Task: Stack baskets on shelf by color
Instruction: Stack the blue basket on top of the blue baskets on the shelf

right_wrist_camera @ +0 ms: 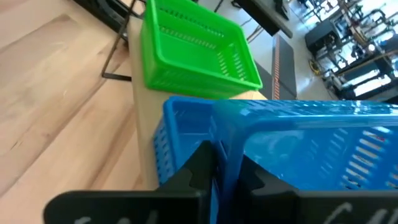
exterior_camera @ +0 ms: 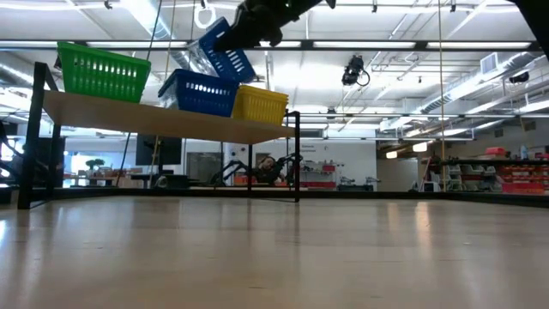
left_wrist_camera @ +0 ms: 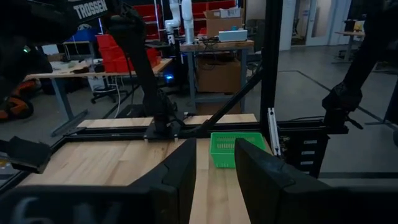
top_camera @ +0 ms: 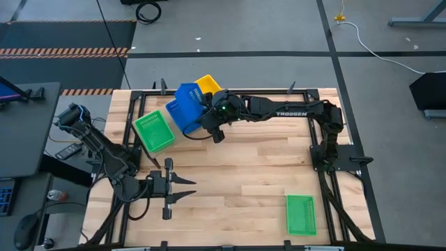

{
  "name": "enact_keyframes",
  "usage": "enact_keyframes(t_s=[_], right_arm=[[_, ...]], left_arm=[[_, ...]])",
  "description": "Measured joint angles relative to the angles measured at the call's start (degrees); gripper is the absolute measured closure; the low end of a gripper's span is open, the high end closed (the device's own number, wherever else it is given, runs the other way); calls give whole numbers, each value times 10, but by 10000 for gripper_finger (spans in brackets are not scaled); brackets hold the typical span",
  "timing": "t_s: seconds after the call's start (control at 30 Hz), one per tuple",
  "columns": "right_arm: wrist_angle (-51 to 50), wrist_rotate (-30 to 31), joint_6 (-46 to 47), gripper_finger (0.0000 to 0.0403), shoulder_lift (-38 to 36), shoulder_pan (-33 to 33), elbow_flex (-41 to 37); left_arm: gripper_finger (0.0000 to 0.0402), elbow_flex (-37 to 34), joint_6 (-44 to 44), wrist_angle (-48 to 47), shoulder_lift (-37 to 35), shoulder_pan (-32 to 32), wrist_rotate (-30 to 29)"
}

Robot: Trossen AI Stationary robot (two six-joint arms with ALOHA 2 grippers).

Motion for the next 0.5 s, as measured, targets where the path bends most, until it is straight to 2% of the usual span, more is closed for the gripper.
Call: enact_keyframes(t_s=[0.2, 0.5], right_arm=[[-1, 0, 9, 359, 0, -5, 0], [5, 0, 15, 283, 0, -5, 0]], left_arm=[[285, 0, 1, 0, 0, 0, 0], [285, 0, 1, 0, 0, 0, 0]])
